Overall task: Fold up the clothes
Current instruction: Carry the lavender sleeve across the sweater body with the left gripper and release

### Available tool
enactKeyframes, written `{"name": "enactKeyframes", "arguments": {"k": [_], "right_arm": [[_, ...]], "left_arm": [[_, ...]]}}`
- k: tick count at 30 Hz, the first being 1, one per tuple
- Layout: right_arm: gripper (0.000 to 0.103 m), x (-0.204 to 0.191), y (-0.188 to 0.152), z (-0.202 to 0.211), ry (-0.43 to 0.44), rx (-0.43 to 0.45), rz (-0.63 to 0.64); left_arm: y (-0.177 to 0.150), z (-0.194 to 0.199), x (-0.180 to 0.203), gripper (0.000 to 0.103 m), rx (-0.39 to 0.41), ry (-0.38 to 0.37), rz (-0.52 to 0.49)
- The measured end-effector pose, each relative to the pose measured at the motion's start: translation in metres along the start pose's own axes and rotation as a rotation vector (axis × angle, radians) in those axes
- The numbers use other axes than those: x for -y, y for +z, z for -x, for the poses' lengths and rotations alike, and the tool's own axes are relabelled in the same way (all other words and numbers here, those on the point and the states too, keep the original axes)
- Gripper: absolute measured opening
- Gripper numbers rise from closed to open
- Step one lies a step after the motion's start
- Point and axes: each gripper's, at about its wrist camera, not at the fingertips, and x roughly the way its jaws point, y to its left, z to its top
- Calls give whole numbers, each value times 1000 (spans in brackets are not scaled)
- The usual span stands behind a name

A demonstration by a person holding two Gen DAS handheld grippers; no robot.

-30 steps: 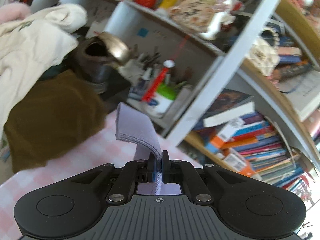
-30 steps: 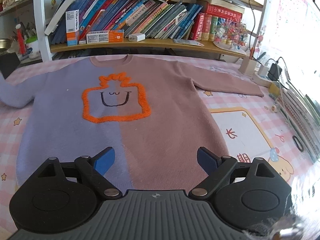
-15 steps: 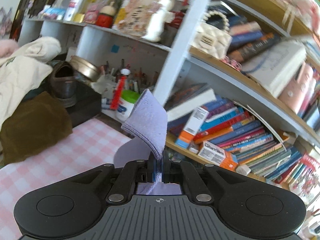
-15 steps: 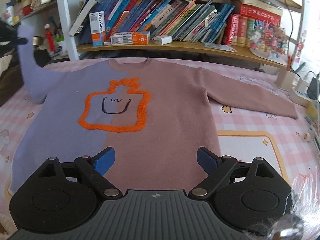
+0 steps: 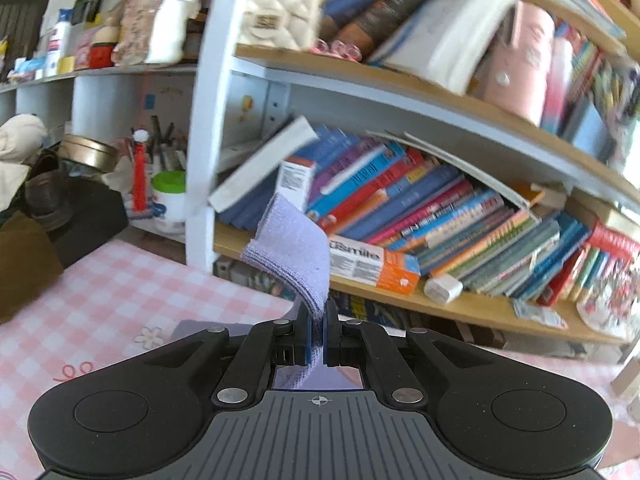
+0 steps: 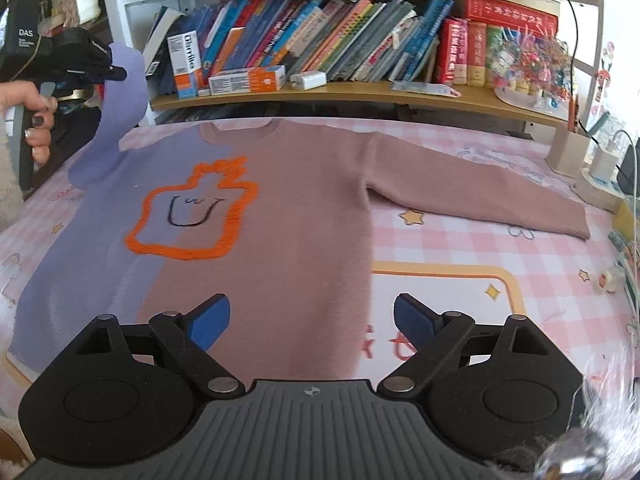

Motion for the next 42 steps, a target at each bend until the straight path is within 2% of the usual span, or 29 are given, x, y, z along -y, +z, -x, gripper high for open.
{"name": "enactKeyframes", "arguments": {"k": [11, 23, 28, 32, 40, 42], "right_arm": [[89, 20, -4, -4, 17, -16, -27], [89, 36, -6, -5, -4, -40, -49], [89, 38, -6, -2, -16, -40, -52], [89, 40, -7, 0, -27, -46, -49], [89, 50, -11, 7, -69, -48, -66], [89, 51, -11, 8, -75, -43, -69]], "left_arm": [[-24, -34, 43, 3, -69, 46, -134], [-54, -64, 68, 3, -153, 46, -225], [-53, -71, 80, 3, -144, 5, -200], [-56, -75, 99, 3, -132, -60, -235], [-73, -94, 109, 4, -217, -88, -255], [-77, -94, 114, 8, -235, -109, -288]]}}
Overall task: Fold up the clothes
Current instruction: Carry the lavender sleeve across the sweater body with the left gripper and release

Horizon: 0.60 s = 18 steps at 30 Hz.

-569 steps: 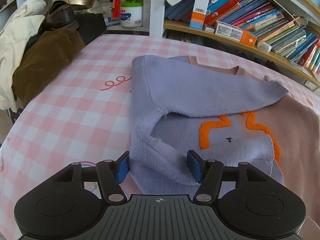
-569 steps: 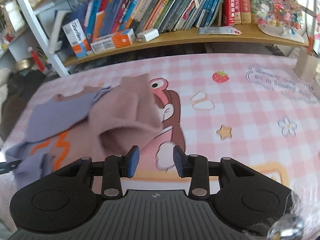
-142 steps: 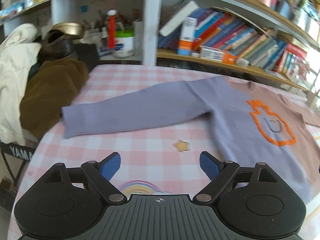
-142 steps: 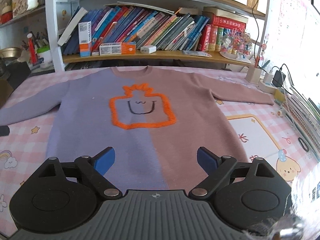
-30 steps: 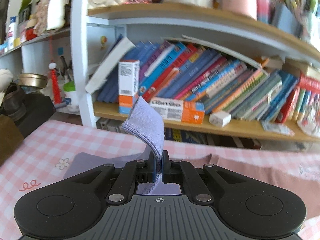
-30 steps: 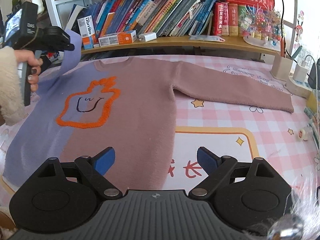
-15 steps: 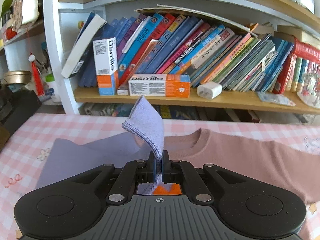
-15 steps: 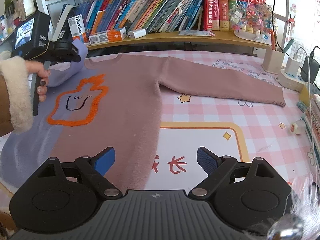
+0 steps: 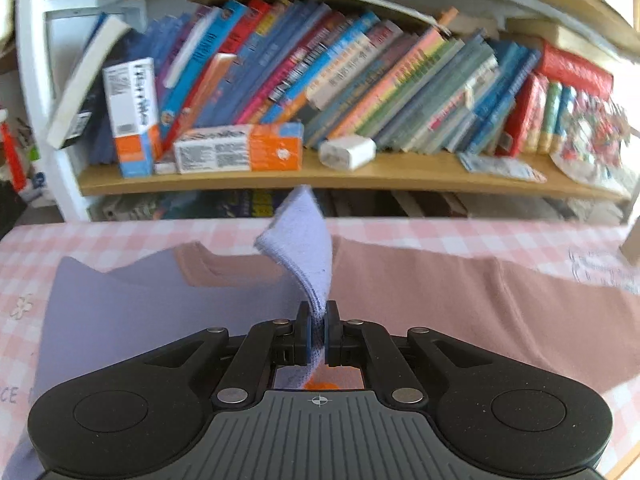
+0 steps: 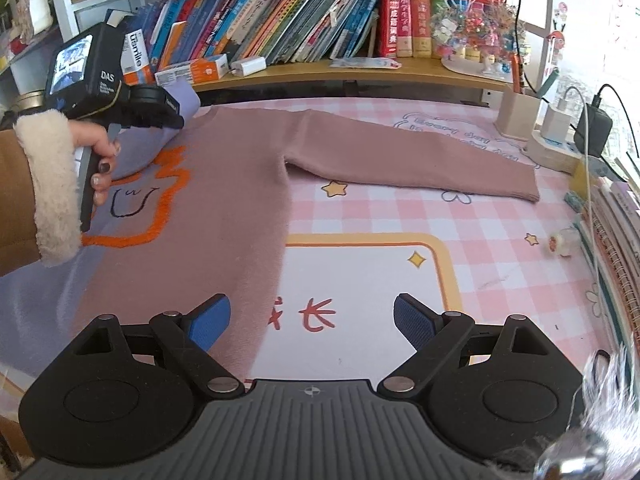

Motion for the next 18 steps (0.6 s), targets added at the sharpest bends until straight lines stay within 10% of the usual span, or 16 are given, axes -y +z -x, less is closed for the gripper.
{"name": "enactKeyframes", "arguments": {"k": [7, 12, 18], "right_arm": [[89, -6, 4, 0, 22, 17, 12], [88, -11, 2, 2, 39, 16, 30], [89, -2, 0, 3, 11, 10, -14]], "left_arm": [[-11, 16, 27, 3, 66, 34, -201], [1, 40, 18, 2, 200, 83, -158], [-15, 47, 30, 2, 155, 13, -237]]}}
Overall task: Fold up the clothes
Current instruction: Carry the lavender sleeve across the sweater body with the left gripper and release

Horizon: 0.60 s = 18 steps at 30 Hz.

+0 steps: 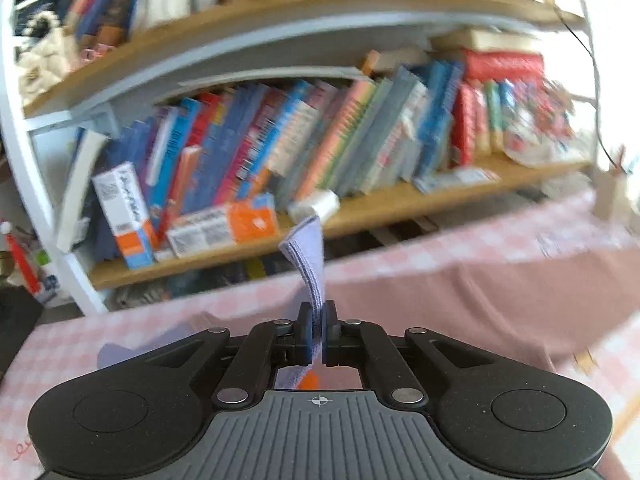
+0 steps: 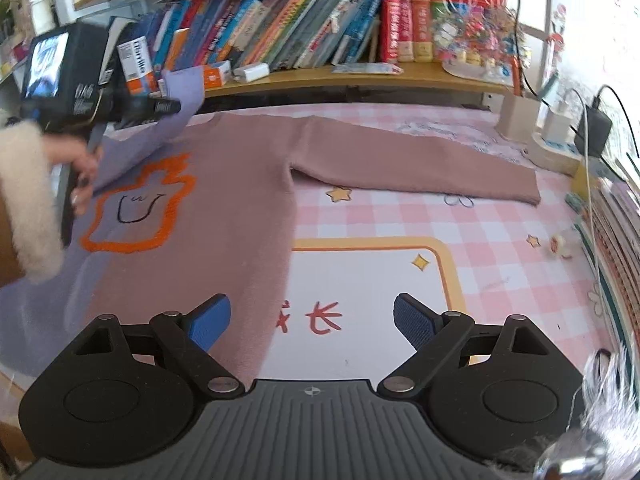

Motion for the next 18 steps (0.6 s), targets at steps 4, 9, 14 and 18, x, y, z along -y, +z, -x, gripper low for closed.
{"name": "enactKeyframes", "arguments": {"k": [4, 9, 14, 18], "right_arm": [[88, -6, 0, 0, 18, 2, 23], [88, -9, 2, 0, 27, 5, 32], [88, -16, 8, -4, 59, 18, 40], [88, -23, 11, -10, 100, 14, 49]], "left_arm": [[-6, -12, 6, 3, -53, -49, 9], [-12, -13, 4, 33, -142, -95, 30], [-25, 33, -6, 61, -151, -112, 76], [-56, 91, -39, 61, -160, -54, 137]]}}
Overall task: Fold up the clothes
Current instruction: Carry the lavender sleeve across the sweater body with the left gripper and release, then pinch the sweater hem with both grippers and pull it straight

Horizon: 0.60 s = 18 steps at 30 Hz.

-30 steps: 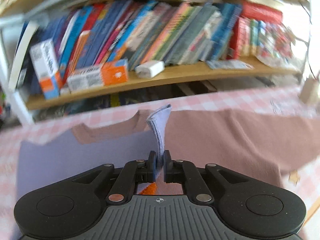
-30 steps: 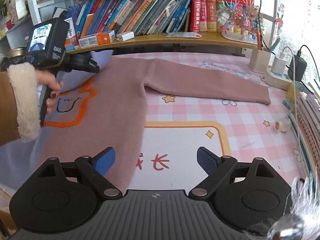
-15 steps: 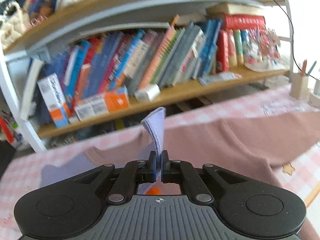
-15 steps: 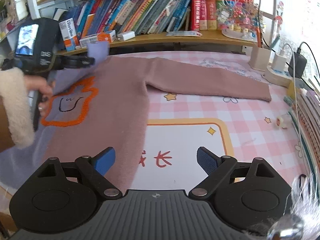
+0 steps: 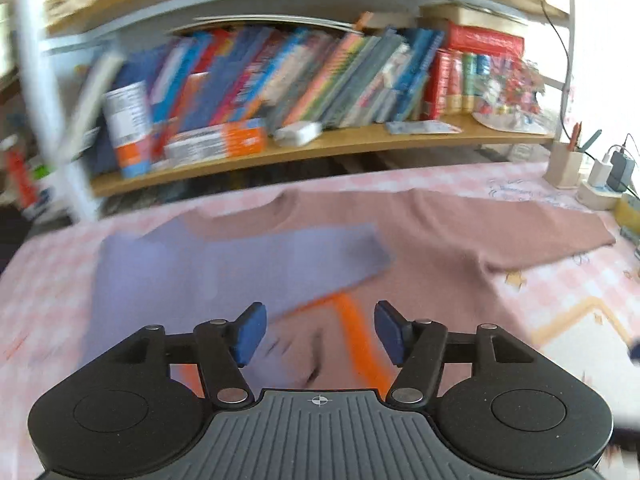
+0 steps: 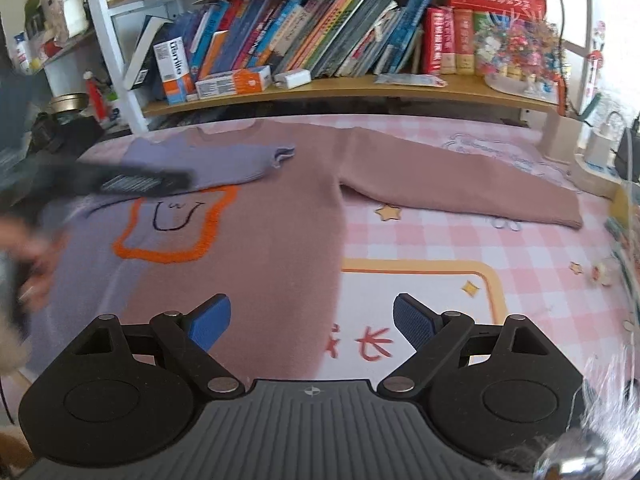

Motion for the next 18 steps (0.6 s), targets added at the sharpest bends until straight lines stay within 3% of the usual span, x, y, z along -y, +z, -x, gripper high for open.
{"name": "enactKeyframes", "arguments": {"k": [7, 10, 14, 18], "right_arm": [[86, 1, 2, -17, 12, -55, -40], [77, -1, -2, -23, 8, -81, -34], [68, -6, -7, -26, -2, -112, -33], [68, -8, -11, -23, -29, -120, -42]], "left_arm": [[-59, 68, -69, 61, -87, 244, 163], [-74, 83, -90, 61, -119, 317, 247], [-84, 84, -113, 61, -152, 331, 335], [-85, 74, -127, 61, -166, 302, 327]]}}
